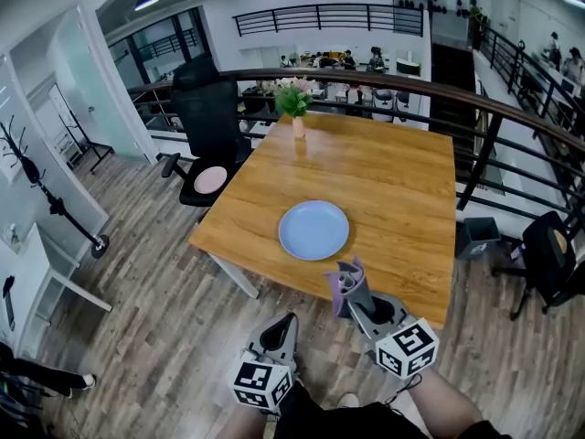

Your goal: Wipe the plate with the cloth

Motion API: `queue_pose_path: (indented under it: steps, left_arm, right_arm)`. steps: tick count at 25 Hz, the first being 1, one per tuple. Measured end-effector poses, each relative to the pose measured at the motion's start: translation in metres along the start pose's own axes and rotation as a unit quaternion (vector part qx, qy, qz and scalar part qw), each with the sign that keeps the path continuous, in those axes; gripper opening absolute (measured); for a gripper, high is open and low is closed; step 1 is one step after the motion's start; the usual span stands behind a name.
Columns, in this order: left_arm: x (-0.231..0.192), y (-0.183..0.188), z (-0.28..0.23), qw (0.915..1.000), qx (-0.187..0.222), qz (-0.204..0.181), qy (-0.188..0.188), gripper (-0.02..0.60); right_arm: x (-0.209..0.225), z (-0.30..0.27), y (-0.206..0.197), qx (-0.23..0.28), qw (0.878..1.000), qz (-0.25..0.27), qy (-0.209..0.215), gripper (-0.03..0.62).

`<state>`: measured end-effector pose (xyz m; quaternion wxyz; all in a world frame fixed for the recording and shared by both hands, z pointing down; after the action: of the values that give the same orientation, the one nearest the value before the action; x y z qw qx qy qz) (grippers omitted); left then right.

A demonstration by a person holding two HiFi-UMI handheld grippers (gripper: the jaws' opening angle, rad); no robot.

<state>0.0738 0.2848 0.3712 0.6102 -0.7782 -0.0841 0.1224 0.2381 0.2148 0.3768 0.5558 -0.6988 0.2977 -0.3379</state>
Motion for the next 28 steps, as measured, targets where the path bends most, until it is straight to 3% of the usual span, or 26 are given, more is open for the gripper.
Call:
queue_pose_path:
  steps: [15,28]
  left_arm:
    - [-0.114,0.014,-0.078,0.9987,-0.015,0.028,-0.039,0.018]
    - [-0.215,0.031,-0.137,0.9952,-0.034,0.012,-0.091,0.018]
  right_arm:
    - [0.03,-0.112,0.023,-0.015,0.999,-0.01,-0.052,0.072]
    - [0.043,-0.215,0.04,-0.02,0.994,-0.022,-0.105,0.072]
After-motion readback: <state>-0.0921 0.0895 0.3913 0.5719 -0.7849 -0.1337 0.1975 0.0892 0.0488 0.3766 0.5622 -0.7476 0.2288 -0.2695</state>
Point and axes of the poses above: the fingertips, and each gripper's own axes: z backward along the fingers, x to its right, y out of its top, the point moved 4 cm from there along z, backward along the fingers
